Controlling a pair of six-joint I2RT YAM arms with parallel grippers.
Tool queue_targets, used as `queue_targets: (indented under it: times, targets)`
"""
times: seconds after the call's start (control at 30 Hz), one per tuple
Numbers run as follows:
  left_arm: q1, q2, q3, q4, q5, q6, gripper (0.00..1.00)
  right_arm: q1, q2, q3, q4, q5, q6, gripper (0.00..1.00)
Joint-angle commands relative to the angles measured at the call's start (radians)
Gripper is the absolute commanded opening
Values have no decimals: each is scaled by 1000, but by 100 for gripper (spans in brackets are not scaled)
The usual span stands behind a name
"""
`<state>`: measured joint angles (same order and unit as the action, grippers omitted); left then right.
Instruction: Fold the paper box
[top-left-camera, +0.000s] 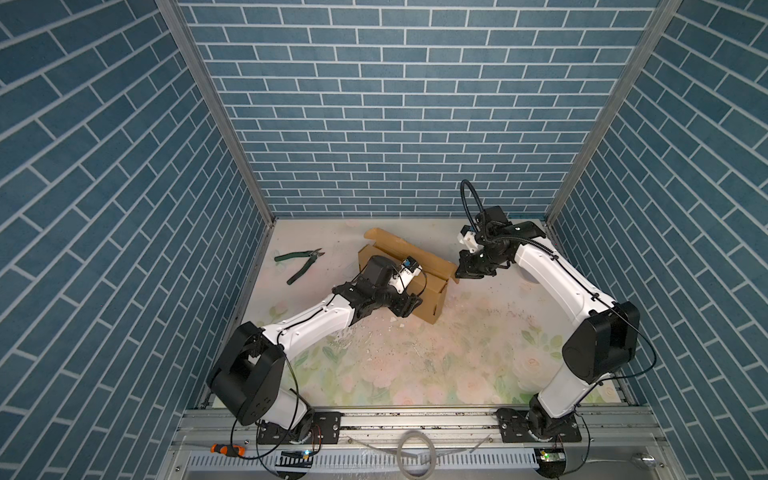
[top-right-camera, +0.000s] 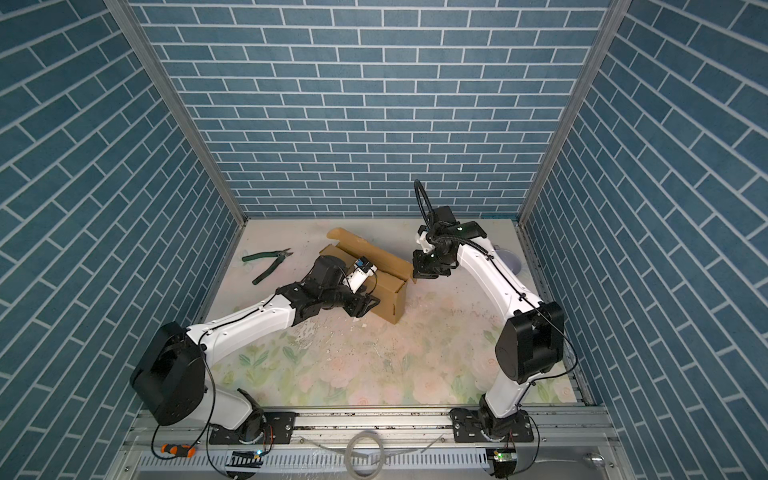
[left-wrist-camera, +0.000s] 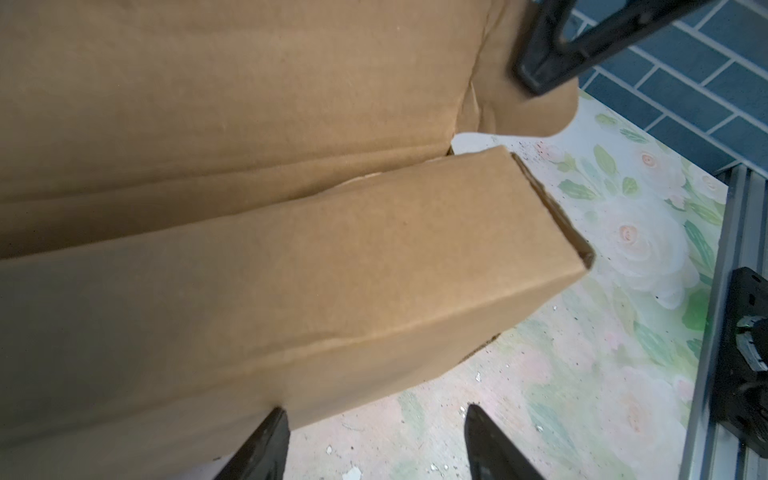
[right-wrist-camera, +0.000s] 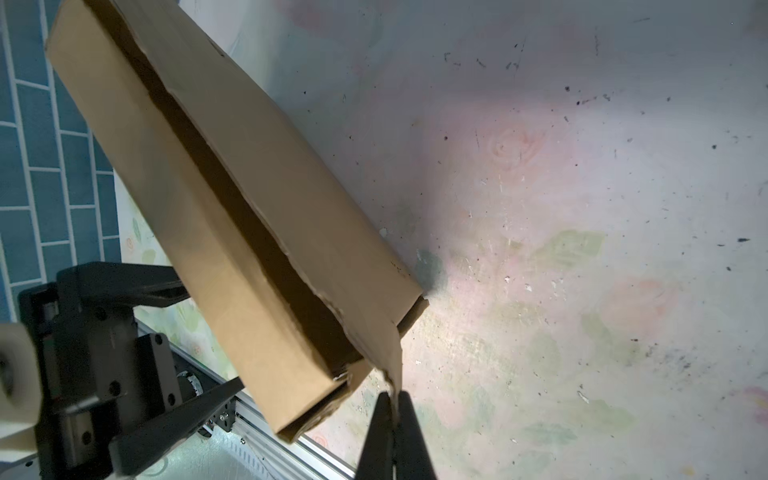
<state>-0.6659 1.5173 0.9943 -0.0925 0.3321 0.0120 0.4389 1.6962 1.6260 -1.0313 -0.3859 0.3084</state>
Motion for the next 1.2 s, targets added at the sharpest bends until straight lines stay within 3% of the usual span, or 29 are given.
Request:
queue_targets:
  times: [0.0, 0.43, 0.57, 0.77, 1.0, 1.17]
  targets:
    - [-10, 32, 44, 46, -12, 10, 67, 15, 3, 54, -52, -47, -36, 0]
    - [-24, 100, 52, 95, -31, 14, 66, 55, -8, 5, -9, -194, -89, 0]
    - [-22, 107, 37, 133, -44, -6, 67, 84, 5, 8, -9, -177, -98, 0]
    - [21, 68, -79, 251, -19, -88, 69, 84, 6, 5, -6, -124, -120, 11]
    - [58, 36, -228, 414, -21, -223, 72, 113, 34, -2, 35, -104, -100, 10]
    - [61, 38, -258, 467, -4, -249, 73, 164, 56, 22, 50, -60, -77, 9]
